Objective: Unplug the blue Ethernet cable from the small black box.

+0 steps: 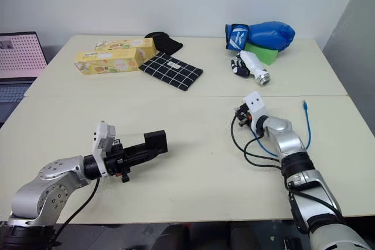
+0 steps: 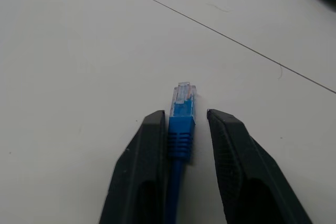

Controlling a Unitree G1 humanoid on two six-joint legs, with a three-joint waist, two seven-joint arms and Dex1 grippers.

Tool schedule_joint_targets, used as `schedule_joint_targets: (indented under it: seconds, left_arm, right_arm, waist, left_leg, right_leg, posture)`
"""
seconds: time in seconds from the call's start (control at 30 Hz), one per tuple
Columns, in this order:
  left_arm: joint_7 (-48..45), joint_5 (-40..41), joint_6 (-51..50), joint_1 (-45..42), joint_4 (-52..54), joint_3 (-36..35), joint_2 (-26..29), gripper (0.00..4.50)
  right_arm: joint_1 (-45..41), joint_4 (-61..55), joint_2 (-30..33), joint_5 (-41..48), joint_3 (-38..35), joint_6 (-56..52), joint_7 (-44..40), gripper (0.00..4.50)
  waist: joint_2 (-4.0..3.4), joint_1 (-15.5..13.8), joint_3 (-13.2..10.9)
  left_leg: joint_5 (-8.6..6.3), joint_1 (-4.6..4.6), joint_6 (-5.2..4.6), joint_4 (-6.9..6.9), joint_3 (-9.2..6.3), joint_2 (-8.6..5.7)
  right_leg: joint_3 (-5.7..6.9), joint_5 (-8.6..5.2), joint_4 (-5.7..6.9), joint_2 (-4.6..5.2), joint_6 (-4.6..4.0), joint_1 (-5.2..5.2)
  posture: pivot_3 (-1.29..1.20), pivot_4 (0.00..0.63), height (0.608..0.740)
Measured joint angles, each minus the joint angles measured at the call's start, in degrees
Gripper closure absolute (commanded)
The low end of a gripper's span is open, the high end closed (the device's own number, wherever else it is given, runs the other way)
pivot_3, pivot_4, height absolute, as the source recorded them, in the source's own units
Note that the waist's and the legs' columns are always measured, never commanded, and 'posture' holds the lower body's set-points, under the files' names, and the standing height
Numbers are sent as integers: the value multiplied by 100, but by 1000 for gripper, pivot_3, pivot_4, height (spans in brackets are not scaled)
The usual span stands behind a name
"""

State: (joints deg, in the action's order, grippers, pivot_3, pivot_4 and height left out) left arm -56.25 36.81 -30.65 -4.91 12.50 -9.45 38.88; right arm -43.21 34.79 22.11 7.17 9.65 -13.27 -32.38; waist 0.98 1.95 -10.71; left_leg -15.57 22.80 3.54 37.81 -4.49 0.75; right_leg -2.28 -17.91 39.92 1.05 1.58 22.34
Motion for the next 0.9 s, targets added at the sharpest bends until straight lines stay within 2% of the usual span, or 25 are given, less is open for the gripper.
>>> schedule_joint_targets:
  seconds: [0.1,0.2,0.27,0.37,0.43,0.67,0.8,0.87,0.9]
  left_arm:
    - [455,-136,52,-113,-89,-23,-236,3700]
    - [1344,-623,564,-352,-685,-261,-672,3700]
    - [1688,-893,911,-439,-987,-384,-806,3700]
    - [2725,-1708,2290,-743,-1989,-683,-1106,3700]
    - [3007,-1989,2854,-816,-2435,-791,-1128,3700]
    - [3540,-2346,4345,-927,-4051,-976,-1427,3700]
    - [3693,-2399,4872,-1069,-4582,-1053,-1424,3700]
    - [3667,-2371,5003,-1069,-4729,-1109,-1421,2994]
    - [3631,-2317,5005,-1061,-4760,-1131,-1417,2826]
  right_arm:
    - [65,-464,102,96,-64,-64,-337,1734]
    - [317,-1682,382,381,-57,-285,-1117,1107]
    - [419,-2205,442,537,-48,-445,-1357,1107]
    - [476,-3303,314,881,126,-928,-1718,1107]
    - [453,-3702,186,978,304,-1061,-1801,1107]
    - [182,-4112,-270,947,1093,-1725,-1880,1107]
    - [119,-4117,-302,863,1203,-1742,-1884,1107]
    - [119,-4117,-293,848,1203,-1744,-1884,1070]
    - [119,-4117,-292,836,1203,-1745,-1885,1070]
  waist:
    - [-2,-4,-1]
    - [-2,-12,-1]
    - [-2,-8,-1]
    - [0,16,0]
    - [1,15,1]
    - [7,-34,4]
    - [8,-25,8]
    - [3,-16,11]
    - [-2,-11,13]
  left_leg:
    - [0,-2,-1,2,-8,1]
    - [0,-1,-1,3,-12,-1]
    - [0,-2,-1,2,-15,-2]
    - [0,-6,0,2,-15,-2]
    - [0,-6,0,2,-18,-1]
    - [0,-1,0,10,-22,-7]
    - [0,-10,0,7,-18,-7]
    - [0,-17,0,4,-17,-8]
    - [0,-20,0,3,-17,-8]
  right_leg:
    - [3,0,6,0,0,0]
    - [10,0,4,0,0,-3]
    - [9,0,3,0,0,-2]
    - [8,0,6,-2,-1,0]
    - [9,0,6,-1,-1,-1]
    - [17,4,3,13,6,-3]
    - [14,4,7,13,6,-7]
    - [13,4,8,12,6,-9]
    - [12,4,9,11,6,-10]
  posture:
    - [0,150,740]
    - [0,150,740]
    - [0,150,740]
    - [0,150,740]
    - [0,150,740]
    - [0,150,740]
    - [0,150,740]
    - [0,150,740]
    - [0,150,740]
